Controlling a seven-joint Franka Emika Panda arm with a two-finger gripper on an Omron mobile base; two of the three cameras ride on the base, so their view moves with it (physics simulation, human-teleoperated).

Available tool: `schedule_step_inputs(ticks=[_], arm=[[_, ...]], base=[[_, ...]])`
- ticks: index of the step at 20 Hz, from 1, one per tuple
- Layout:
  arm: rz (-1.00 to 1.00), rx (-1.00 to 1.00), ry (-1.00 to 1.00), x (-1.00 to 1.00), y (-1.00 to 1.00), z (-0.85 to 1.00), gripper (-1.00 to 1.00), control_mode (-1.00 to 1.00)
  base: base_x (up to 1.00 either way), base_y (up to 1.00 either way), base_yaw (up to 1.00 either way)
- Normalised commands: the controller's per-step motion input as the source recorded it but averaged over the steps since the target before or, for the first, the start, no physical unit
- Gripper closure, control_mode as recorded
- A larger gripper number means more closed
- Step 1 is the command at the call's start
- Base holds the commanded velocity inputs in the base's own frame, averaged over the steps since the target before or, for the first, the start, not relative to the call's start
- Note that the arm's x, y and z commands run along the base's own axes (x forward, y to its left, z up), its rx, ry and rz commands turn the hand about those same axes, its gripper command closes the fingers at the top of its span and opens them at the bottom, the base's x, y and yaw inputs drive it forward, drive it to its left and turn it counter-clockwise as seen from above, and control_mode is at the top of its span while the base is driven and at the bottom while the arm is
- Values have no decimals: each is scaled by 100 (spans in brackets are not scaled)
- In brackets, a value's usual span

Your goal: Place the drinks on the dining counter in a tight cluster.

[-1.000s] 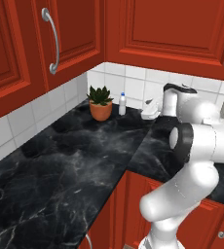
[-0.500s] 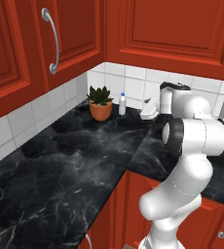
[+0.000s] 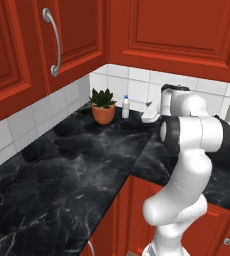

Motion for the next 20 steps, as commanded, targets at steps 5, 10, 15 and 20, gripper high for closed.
schedule_step_inputs(ticks=[5,10,15,20], arm=[[0,0,0,32,0,-8,-100,-100],[0,0,0,25,0,-7,-100,-100],[0,0,0,22,0,-10,-100,-100],[0,0,0,22,0,-12,-100,-100]], base=[[0,0,0],[0,0,0],[0,0,0],[0,0,0]])
